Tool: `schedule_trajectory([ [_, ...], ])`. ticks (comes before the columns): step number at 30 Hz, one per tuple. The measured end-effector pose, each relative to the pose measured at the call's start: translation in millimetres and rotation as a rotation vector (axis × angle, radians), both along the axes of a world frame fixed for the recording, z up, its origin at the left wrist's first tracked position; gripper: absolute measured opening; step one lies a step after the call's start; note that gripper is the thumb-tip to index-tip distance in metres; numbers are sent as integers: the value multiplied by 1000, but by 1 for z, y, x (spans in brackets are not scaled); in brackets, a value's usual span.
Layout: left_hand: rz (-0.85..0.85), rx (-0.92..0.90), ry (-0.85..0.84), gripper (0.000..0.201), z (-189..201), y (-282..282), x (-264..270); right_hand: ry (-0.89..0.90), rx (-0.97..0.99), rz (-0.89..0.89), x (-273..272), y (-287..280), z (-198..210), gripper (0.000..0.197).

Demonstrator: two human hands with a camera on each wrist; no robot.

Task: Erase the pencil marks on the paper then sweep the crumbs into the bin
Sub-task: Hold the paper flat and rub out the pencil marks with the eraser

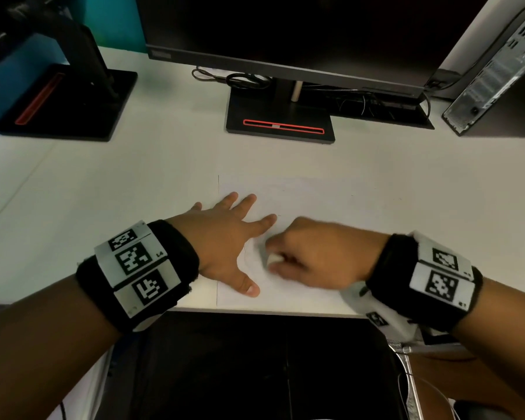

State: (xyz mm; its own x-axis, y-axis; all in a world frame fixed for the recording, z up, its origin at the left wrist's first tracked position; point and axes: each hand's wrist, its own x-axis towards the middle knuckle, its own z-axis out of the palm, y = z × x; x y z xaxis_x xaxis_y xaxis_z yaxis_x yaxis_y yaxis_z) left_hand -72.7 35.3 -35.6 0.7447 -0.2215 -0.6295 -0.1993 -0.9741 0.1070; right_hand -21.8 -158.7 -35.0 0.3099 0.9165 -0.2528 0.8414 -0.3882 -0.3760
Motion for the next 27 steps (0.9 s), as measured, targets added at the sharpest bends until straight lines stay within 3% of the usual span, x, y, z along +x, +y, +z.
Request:
schedule_trajectory([
  [3,-9,12,-1,122,1,0,0,78,-12,37,0,-8,2,27],
  [7,-1,12,10,123,2,-2,1,-39,-5,-120,26,-15,3,33],
  [12,-4,19,3,122,1,-2,1,72,4,2,-10,-17,0,29],
  [17,5,20,1,123,0,-3,1,-30,-2,-154,16,-24,2,32],
  [23,0,32,-9,123,0,-3,1,9,-4,-60,-22,-18,-2,31],
  [27,16,40,3,123,0,-6,1,-35,-11,-193,2,-18,1,32],
])
